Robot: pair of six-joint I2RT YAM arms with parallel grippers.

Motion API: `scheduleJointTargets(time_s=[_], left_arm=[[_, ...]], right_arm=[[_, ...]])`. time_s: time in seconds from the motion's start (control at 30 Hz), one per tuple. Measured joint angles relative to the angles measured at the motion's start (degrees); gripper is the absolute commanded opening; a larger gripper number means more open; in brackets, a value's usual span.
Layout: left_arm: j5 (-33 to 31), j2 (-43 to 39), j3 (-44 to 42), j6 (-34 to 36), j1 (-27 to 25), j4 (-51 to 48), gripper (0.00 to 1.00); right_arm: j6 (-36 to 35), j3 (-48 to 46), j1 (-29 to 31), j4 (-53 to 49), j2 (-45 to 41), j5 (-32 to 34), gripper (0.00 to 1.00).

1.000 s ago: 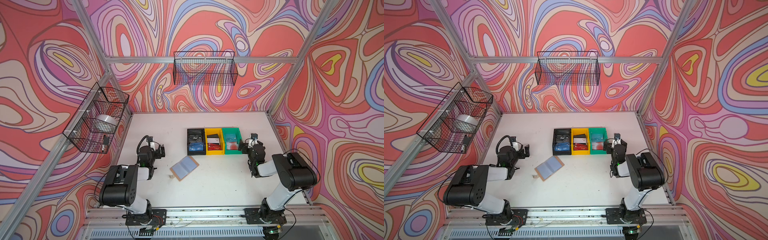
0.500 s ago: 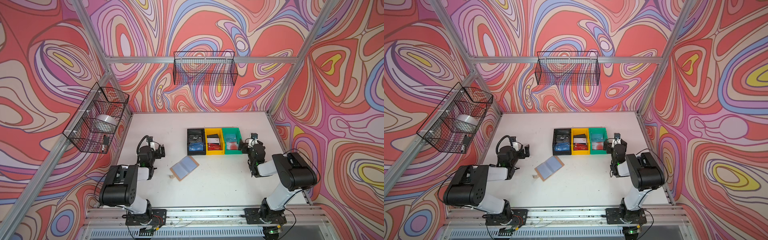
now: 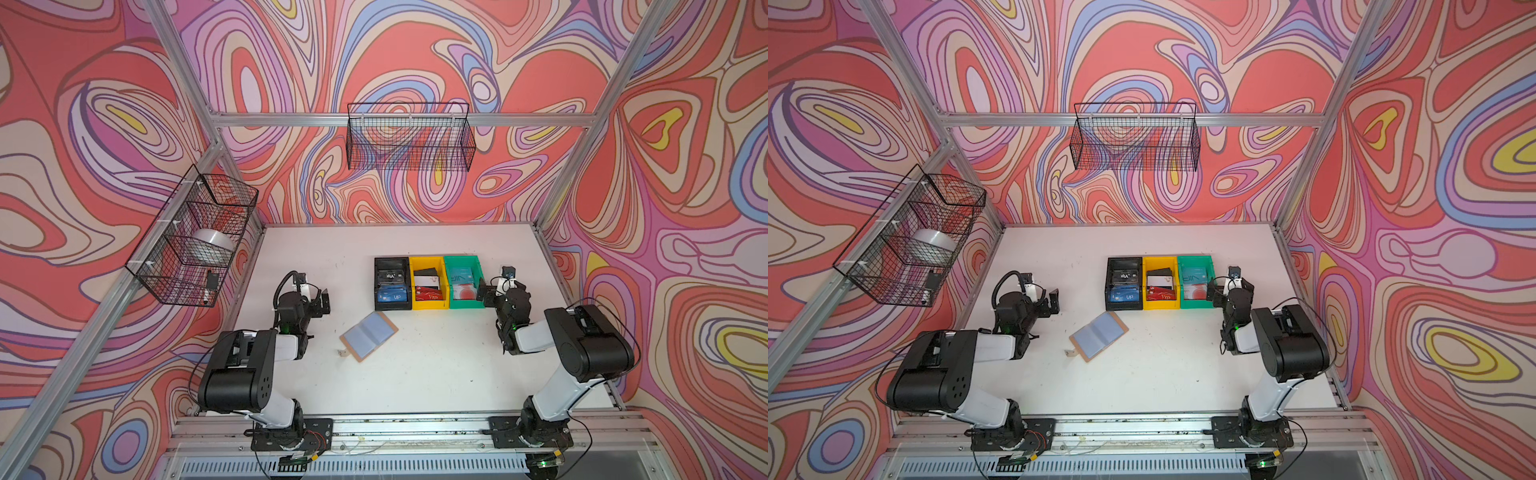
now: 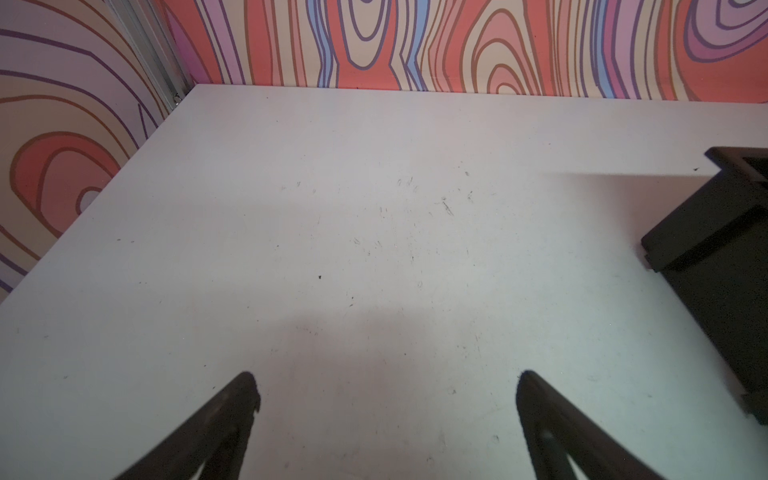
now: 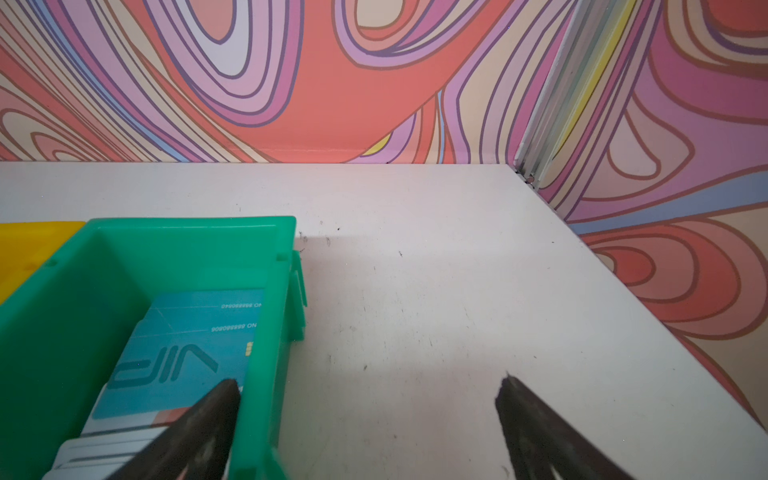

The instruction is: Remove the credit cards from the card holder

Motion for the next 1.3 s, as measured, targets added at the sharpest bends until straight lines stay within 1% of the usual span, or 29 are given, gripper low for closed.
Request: scheduleJointTargets(time_s=[0.57, 0.63, 0.73, 0.77, 0.97, 1.03, 1.2, 1.3], left_arm=[[0.0, 0.0, 0.0, 0.0, 0.0, 0.0, 1.00], [-1.0, 0.0, 0.0, -0.1, -0.1, 0.0, 1.00], [-5.2, 0.0, 0.0, -0.7, -0.8, 0.6, 1.00], [-5.7, 0.0, 0.0, -0.7, -0.9, 0.8, 1.00], [-2.8, 0.0, 0.0, 0.2, -0.3, 0.6, 1.00], [-4.0, 0.0, 0.0, -0.4, 0.0, 0.8, 1.00], [-9.6, 0.0, -1.3, -1.2, -1.0, 2.5, 1.00], [-8.4, 0.0, -1.3, -0.5, -1.2, 2.4, 1.00]], right_arm=[[0.4, 0.0, 0.0, 0.0, 0.0, -0.3, 0.99], [0.4, 0.0, 0.0, -0.1, 0.0, -0.3, 0.99], [0.4, 0.1, 0.0, -0.1, 0.0, -0.4, 0.98], [0.4, 0.1, 0.0, -0.2, 0.0, -0.4, 0.99], [0.4, 0.2, -0.1, -0.9, 0.0, -0.4, 0.98], [0.4, 0.2, -0.1, -0.9, 0.0, -0.4, 0.98], [0.4, 0.2, -0.1, -1.0, 0.0, -0.5, 0.99], [0.4, 0.2, -0.2, -1.0, 0.0, -0.6, 0.99]])
